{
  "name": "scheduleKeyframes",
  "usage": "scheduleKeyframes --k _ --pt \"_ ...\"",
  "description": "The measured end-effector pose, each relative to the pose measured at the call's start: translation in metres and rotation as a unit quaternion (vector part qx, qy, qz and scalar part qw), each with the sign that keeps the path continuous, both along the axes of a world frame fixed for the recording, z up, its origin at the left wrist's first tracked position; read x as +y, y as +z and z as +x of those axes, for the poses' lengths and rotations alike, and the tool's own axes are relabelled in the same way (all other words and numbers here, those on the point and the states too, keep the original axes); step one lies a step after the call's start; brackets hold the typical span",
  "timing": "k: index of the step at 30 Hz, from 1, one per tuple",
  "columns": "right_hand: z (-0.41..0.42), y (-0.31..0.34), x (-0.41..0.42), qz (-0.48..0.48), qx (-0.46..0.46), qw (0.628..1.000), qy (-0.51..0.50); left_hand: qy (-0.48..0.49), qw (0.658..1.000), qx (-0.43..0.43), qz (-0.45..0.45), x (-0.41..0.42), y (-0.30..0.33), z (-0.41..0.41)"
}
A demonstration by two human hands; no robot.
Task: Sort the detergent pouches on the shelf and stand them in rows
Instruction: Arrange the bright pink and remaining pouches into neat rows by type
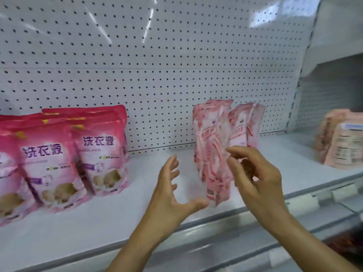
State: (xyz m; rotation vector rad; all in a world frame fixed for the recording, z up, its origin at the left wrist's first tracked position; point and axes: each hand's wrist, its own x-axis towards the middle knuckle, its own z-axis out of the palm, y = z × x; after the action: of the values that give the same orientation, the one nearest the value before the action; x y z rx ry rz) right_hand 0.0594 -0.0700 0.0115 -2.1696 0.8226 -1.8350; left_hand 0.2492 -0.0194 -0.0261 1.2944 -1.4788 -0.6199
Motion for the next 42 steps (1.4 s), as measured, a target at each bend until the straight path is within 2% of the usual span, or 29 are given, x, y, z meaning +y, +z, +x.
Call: scheduleKeyframes --k 3,5,9,12,16,22,28,31,35,37,38,40,42 --pt "-0.041 0.003 -0.037 0.086 -0.029 0.996 0.016 0.001 0.998 0.020 0.059 -0.034 0.000 -0.037" --pt "-0.061 0.001 -0.063 0.139 -0.004 0.990 0.011 -0.004 0.996 0.045 0.080 -0.056 0.002 -0.047" --pt "-0.081 -0.014 -0.107 0.292 0.029 0.952 0.082 -0.055 0.990 0.096 0.091 -0.094 -0.001 -0.054" --pt "-0.086 -0.025 -0.126 0.322 0.050 0.936 0.132 -0.037 0.990 0.094 0.097 -0.110 -0.005 -0.065" --pt "-0.102 -0.028 -0.144 0.332 0.038 0.935 0.117 -0.022 0.992 0.079 0.100 -0.123 -0.006 -0.091" --pt "-0.134 -0.013 -0.155 0.324 -0.011 0.936 0.137 0.023 0.994 0.016 0.104 -0.156 -0.007 -0.147" --pt "-0.150 -0.008 -0.169 0.306 -0.037 0.946 0.103 0.059 0.993 -0.024 0.104 -0.179 0.005 -0.204" --pt "-0.153 -0.008 -0.172 0.292 -0.043 0.950 0.100 0.052 0.990 -0.022 0.128 -0.188 0.011 -0.216" --pt "-0.164 0.008 -0.165 0.224 -0.064 0.970 0.073 0.013 0.989 -0.048 0.139 -0.172 0.015 -0.196" --pt "-0.170 0.025 -0.166 0.176 -0.063 0.981 0.054 0.026 0.991 -0.075 0.106 -0.155 0.026 -0.174" --pt "-0.172 0.035 -0.168 0.149 -0.065 0.986 0.047 0.062 0.992 -0.088 0.065 -0.148 0.036 -0.161" --pt "-0.169 0.063 -0.171 0.097 -0.066 0.992 0.040 0.173 0.980 -0.088 -0.043 -0.145 0.057 -0.130" --pt "-0.158 0.096 -0.174 0.057 -0.047 0.996 0.047 0.266 0.957 -0.055 -0.102 -0.155 0.079 -0.094"
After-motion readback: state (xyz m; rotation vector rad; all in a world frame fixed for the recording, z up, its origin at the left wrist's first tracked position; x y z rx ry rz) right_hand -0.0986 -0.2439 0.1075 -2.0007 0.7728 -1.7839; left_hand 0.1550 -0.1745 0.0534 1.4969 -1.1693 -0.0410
